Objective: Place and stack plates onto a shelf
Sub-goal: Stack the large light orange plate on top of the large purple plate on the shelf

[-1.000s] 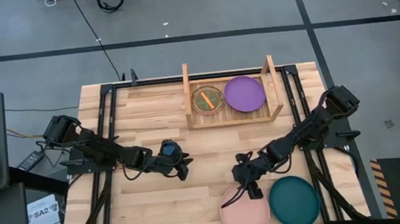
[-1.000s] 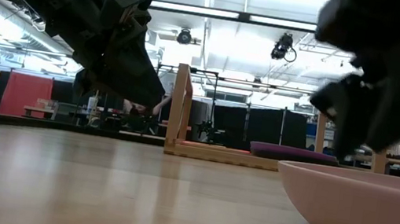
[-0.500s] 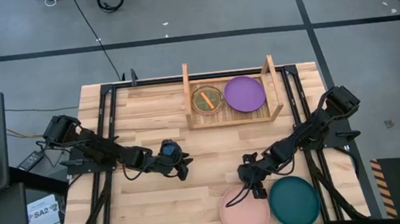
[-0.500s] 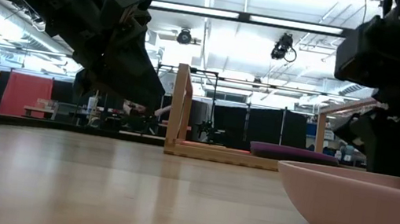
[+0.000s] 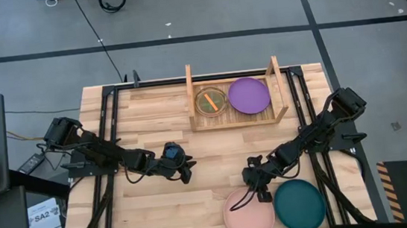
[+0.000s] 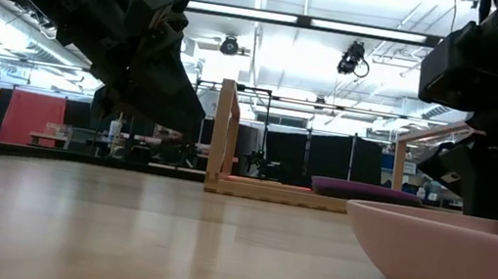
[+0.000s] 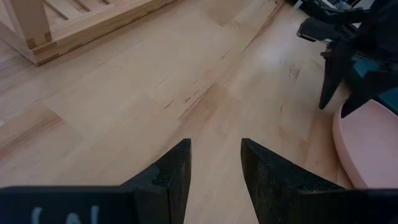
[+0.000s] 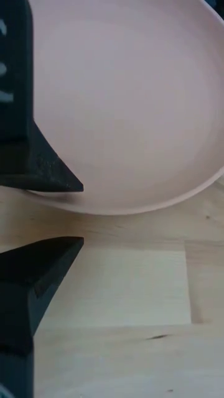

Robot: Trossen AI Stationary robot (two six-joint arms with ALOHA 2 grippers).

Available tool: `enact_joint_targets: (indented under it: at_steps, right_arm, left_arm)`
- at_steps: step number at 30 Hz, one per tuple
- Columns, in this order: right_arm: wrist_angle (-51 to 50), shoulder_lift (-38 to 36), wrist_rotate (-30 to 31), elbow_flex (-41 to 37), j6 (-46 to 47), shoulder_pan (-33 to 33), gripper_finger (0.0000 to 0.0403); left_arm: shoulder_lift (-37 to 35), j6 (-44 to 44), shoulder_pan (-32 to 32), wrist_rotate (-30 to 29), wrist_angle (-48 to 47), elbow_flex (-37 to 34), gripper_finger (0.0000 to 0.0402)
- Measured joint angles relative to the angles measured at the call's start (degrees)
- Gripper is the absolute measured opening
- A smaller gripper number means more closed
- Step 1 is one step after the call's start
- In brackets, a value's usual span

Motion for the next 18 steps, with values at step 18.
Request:
enact_joint_targets:
  at_steps: [18]
  right_arm:
    - [0.64, 0.0, 0.24, 0.13, 0.34, -0.26, 0.0015]
  left_arm:
    - [0.0, 0.0, -0.01, 0.0, 0.0, 0.0, 0.0146]
